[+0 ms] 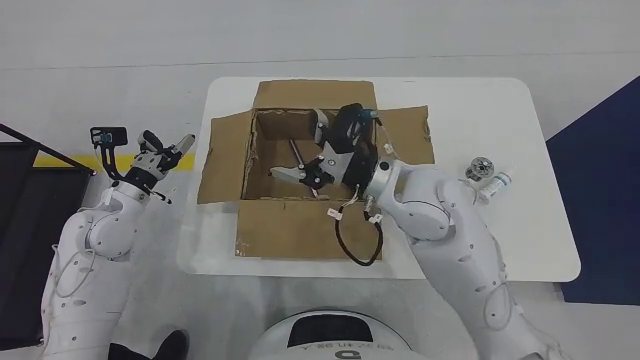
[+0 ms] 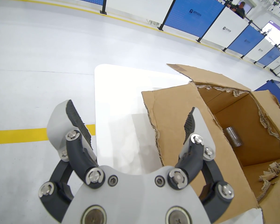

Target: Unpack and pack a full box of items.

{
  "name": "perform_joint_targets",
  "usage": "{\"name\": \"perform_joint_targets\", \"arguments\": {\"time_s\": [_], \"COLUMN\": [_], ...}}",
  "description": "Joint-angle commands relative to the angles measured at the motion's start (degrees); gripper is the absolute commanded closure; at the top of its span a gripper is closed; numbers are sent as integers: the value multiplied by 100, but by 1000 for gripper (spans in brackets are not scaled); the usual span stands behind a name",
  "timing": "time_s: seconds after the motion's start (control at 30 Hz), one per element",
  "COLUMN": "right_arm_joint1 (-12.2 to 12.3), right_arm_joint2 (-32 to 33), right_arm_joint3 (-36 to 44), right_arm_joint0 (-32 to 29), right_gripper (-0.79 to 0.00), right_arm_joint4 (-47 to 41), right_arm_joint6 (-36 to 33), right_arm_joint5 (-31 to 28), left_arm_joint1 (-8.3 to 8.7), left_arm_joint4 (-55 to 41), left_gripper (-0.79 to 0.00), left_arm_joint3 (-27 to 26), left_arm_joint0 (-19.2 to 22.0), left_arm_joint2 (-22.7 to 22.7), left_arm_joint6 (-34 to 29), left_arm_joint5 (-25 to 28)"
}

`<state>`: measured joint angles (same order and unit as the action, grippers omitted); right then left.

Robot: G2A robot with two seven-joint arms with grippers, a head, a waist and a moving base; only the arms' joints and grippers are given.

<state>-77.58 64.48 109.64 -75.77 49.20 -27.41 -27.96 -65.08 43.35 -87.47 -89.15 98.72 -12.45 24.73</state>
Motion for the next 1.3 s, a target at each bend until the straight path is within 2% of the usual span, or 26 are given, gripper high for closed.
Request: {"name": "perform_joint_targets", "arguments": {"time_s": [0.0,0.07,0.1,0.27,0.47,0.67,0.87,1.27], "right_arm_joint1": [3,-29,-50,-65,-160,-404,-719,-1140], "right_arm_joint2": [-22,-194,-280,-524,-1078,-1902,-2584,-3167], "right_arm_joint3": [-190,-533,-609,-963,-1271,-2208,-3069,-4317], "right_arm_joint0": [70,381,548,1017,1550,2252,2776,3320], "right_gripper": [-785,-785,-785,-785,-785,-785,-785,-785], "right_arm_joint4": [191,485,394,636,968,1069,857,679], "right_arm_joint6": [-267,-1103,-1489,-3024,-4132,-4431,-4226,-4138], "right_arm_joint5": [274,1138,1377,2122,2833,3260,3421,3471], "left_arm_joint1": [0,0,0,0,0,0,0,0], "left_arm_joint4": [0,0,0,0,0,0,0,0], "left_gripper": [-785,-785,-785,-785,-785,-785,-785,-785], "left_arm_joint3": [0,0,0,0,0,0,0,0], "left_arm_joint0": [0,0,0,0,0,0,0,0], "left_arm_joint2": [0,0,0,0,0,0,0,0], "left_arm_joint6": [0,0,0,0,0,0,0,0], "left_arm_joint5": [0,0,0,0,0,0,0,0]}}
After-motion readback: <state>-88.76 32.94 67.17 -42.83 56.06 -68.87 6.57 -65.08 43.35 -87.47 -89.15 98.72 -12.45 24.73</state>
